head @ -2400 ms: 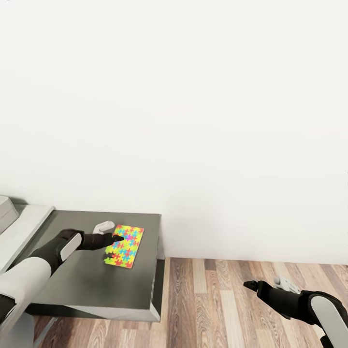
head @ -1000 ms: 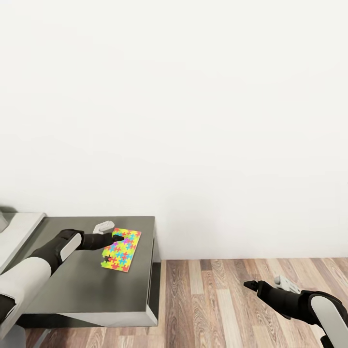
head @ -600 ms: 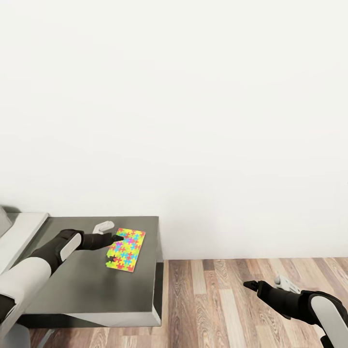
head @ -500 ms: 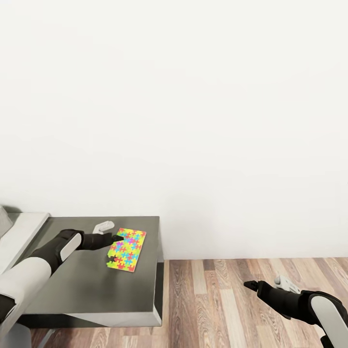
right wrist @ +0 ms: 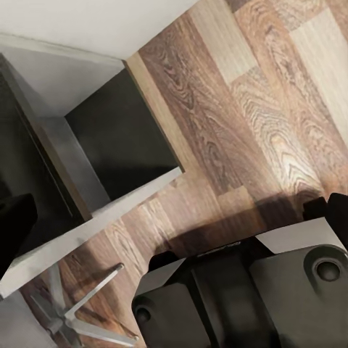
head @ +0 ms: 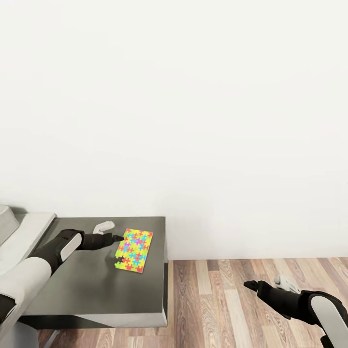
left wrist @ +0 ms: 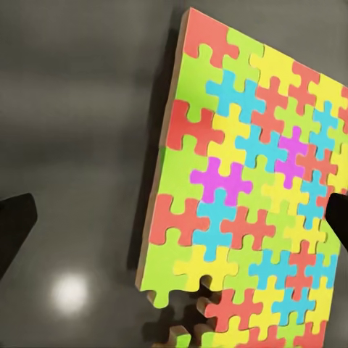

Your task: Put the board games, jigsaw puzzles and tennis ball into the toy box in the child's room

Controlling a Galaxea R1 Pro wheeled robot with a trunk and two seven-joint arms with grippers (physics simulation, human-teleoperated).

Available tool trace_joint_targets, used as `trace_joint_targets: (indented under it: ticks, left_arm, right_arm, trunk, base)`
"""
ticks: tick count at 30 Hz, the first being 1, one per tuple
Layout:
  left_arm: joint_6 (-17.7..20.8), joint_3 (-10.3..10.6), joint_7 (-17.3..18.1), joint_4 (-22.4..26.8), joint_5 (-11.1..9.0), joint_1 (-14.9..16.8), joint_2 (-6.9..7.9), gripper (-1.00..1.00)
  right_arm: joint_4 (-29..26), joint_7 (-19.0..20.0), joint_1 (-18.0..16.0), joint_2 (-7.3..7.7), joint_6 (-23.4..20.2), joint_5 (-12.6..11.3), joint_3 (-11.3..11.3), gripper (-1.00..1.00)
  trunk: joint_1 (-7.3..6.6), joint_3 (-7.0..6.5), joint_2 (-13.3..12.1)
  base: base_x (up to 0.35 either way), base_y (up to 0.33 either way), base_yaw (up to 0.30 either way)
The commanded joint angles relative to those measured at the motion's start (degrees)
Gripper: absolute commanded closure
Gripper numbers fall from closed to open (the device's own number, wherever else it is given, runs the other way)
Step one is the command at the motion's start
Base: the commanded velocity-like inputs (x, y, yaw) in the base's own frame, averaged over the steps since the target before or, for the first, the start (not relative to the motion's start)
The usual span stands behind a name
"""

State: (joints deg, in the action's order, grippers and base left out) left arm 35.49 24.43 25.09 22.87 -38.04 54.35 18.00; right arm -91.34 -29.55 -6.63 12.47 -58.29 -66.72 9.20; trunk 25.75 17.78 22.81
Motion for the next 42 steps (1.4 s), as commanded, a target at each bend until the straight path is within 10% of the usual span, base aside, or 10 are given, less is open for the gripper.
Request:
trace_joint_targets:
  ticks: [1, 42]
  left_arm:
    - [0.2, 0.2, 0.1, 0.0, -0.2, 0.1, 0.04, -1.0]
    - [0.2, 0.3, 0.0, 0.0, -0.2, 0.1, -0.07, -1.0]
  right_arm:
    - [-0.1, -0.6, 0.0, 0.01, -0.2, -0.6, 0.0, -1.0]
    - [-0.1, -0.6, 0.0, 0.01, -0.2, -0.7, 0.0, -1.0]
  trunk:
    - [0.03, 0.11, 0.1]
    - [0.03, 1.73, 0.1]
  base:
    - [0.004, 0.026, 0.0]
    - [0.0, 0.002, 0.0]
